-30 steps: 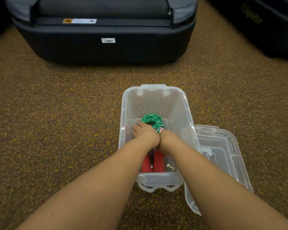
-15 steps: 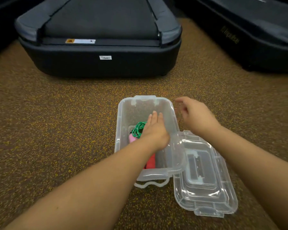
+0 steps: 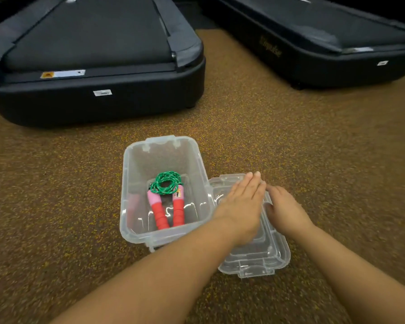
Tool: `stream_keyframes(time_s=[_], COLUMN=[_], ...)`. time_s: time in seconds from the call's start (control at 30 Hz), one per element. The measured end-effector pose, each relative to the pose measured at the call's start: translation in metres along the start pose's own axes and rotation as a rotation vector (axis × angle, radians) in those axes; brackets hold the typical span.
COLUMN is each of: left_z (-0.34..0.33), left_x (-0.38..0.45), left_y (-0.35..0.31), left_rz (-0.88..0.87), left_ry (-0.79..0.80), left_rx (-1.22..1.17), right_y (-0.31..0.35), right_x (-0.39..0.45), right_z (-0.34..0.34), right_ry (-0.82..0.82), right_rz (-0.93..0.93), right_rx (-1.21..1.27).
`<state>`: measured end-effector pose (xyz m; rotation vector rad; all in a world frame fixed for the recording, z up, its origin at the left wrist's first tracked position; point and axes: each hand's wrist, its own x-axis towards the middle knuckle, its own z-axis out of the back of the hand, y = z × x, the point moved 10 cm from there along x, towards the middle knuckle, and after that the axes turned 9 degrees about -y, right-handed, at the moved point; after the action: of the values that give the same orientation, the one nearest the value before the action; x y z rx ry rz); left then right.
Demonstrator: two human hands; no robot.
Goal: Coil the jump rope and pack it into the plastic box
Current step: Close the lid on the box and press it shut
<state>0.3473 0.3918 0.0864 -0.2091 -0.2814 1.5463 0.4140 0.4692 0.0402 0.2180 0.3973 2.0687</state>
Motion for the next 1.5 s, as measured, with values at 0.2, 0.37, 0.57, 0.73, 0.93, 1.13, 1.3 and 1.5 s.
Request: stream_keyframes(time_s=[0.2,0.37,0.57,0.73,0.93,1.13,1.3,1.5], left_z=[-0.068,-0.106,-0.128,-0.119,-0.086,-0.059,-0.031,0.007], left_x=[-0.024,-0.044,-0.058,-0.047,-0.036,-0.021,-0.014,-0.020], left_y=[0.002,0.018,0.017,0.001,-0.011,-0.011,0.005,0.025], left_rz=[0.051,0.223,0.345,0.541,0.809,0.904,0.910,0.866], left_ry=[0.258,0.448,0.515,0.500,0.413,0.206,0.022,-0.156], left_rx=[0.024,-0.080,-0.193,-0.381,-0.644,-0.896,-0.969,-0.919], right_y=[-0.039,-0.054,-0.064,-0.081,-0.070,-0.042,-0.023,-0.029], right_x=[-0.033,-0.047,-0.059,-0.062,-0.063,-0.056,-0.048,-0.060], right_z=[-0.031,-0.040,-0.046,-0.045,-0.028,-0.022,-0.017,-0.027], right_ry=[0.114,0.129,0.097,0.017,-0.030,0.042,0.067,0.055], right_rz=[-0.129,-0.226,-0.399,-0.767,-0.856,-0.781,-0.640,-0.668], right_rx=[-0.011,0.105,0.291,0.640,1.029,1.241,1.311,1.016])
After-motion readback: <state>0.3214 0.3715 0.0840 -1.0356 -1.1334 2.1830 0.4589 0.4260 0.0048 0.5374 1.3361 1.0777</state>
